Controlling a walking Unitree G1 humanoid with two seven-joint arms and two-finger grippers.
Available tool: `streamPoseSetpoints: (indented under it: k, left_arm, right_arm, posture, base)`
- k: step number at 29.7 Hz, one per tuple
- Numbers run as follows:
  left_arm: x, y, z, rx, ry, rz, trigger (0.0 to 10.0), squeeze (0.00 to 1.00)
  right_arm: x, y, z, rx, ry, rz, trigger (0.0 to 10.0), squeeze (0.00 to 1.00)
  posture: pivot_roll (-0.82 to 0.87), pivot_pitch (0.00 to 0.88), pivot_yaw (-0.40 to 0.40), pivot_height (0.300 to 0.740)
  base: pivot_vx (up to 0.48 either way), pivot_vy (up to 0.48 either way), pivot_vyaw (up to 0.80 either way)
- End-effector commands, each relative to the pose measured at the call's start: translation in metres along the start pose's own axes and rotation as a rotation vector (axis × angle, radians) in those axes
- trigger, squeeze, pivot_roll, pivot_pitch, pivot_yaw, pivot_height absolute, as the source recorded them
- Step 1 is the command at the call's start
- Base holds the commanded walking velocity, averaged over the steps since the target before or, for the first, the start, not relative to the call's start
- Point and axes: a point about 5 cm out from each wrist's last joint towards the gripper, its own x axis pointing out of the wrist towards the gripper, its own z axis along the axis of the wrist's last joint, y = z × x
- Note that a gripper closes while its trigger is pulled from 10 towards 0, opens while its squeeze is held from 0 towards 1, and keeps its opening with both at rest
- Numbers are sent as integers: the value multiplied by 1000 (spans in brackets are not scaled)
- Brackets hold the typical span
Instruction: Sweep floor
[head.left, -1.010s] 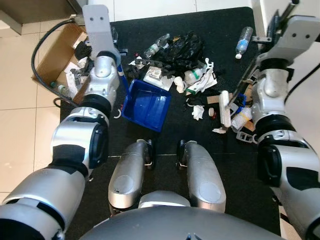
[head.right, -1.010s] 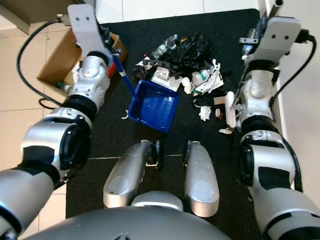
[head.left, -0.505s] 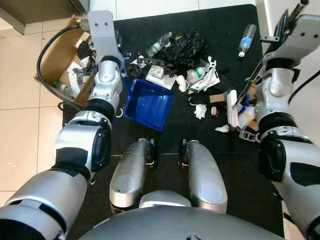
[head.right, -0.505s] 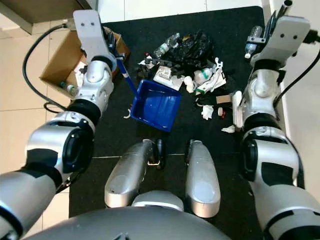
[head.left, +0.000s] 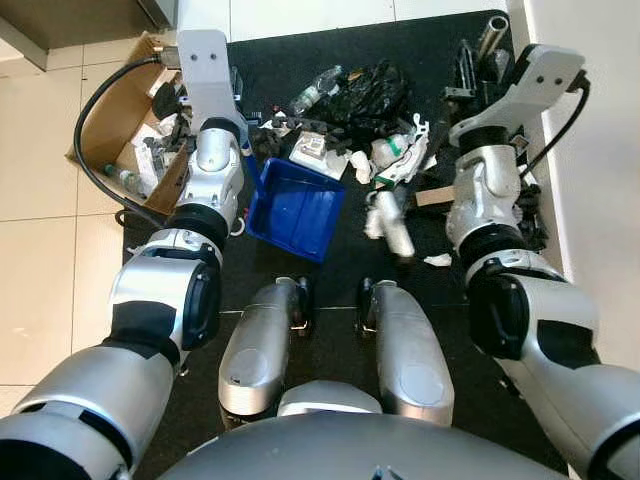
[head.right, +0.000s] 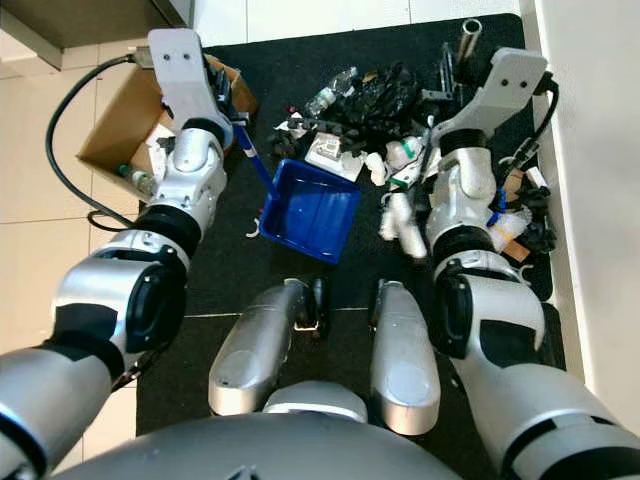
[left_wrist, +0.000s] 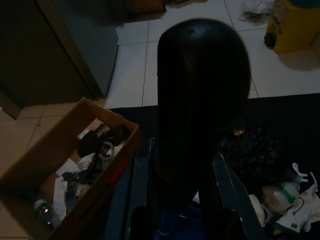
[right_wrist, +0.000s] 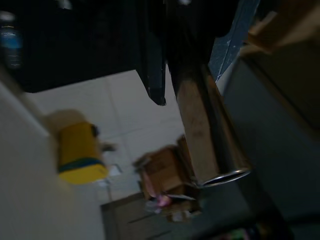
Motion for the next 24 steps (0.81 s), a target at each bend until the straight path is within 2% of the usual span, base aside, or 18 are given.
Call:
streamPoseSetpoints:
  k: [1, 5, 8, 11, 12, 14, 16, 17, 24]
  left_arm:
    - [-5, 1, -15, 44, 65, -1, 10000, 0]
    - [-5, -2, -16, 35, 73, 0, 10000, 0]
    - [-6, -3, -16, 30, 76, 0, 10000, 0]
    - [-6, -4, -17, 29, 78, 1, 10000, 0]
    - [-6, -4, -17, 29, 78, 1, 10000, 0]
    - [-6, -3, -17, 27, 81, 4, 10000, 0]
    - [-6, -3, -18, 26, 82, 6, 10000, 0]
    - [-6, -2, -18, 25, 84, 7, 10000, 0]
    - [-6, 0, -18, 22, 83, 12, 10000, 0]
  right_arm:
    - [-4, 18, -15, 154, 26, 13, 10000, 0]
    - [-3, 41, -13, 207, -29, 95, 10000, 0]
    - [0, 42, -3, 177, -85, 109, 10000, 0]
    - [3, 32, 12, 93, -146, 107, 10000, 0]
    - [3, 32, 12, 93, -146, 107, 10000, 0]
    - [6, 16, 34, -6, -226, 100, 10000, 0]
    - [7, 8, 47, -56, -268, 101, 10000, 0]
    - [8, -4, 64, -103, -320, 87, 10000, 0]
    - [4, -20, 91, -160, -407, 58, 10000, 0]
  posture:
    - [118, 243, 170, 740]
    - [104, 245, 163, 740]
    - [97, 244, 157, 740]
    - [92, 243, 153, 740]
    - [92, 243, 153, 740]
    - [89, 242, 151, 740]
    - [89, 242, 151, 740]
    - [82, 239, 149, 740]
    - [79, 235, 148, 740]
  base:
    - [0, 0, 0]
    - [0, 0, 0]
    - [0, 0, 0]
    - [0, 0, 0]
    - [0, 0, 0]
    - [0, 0, 0]
    - [0, 0, 0]
    - [0, 0, 0]
    - [0, 0, 0]
